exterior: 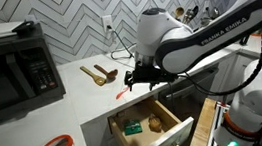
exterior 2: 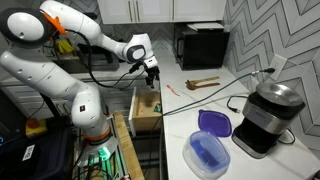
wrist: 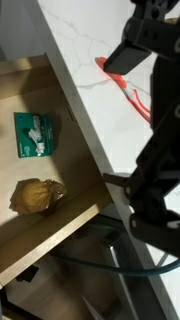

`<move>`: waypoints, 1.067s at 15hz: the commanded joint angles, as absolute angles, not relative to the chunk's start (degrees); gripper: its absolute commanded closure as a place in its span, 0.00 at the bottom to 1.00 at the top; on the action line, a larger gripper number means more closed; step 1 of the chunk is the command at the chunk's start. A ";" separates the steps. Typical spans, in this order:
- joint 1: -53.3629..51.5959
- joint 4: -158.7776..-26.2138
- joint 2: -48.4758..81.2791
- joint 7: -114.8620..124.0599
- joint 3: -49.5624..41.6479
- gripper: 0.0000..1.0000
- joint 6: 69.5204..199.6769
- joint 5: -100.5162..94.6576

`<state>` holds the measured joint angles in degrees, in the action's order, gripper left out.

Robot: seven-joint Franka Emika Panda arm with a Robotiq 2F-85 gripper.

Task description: Put the red spoon in the drawer and then close the drawer

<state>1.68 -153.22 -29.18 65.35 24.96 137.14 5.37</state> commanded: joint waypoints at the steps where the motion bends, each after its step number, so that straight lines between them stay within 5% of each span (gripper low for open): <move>1: 0.75 -152.48 -27.33 67.69 22.94 0.00 137.51 2.34; 16: 0.72 -140.45 -8.72 70.56 16.10 0.00 140.65 -4.78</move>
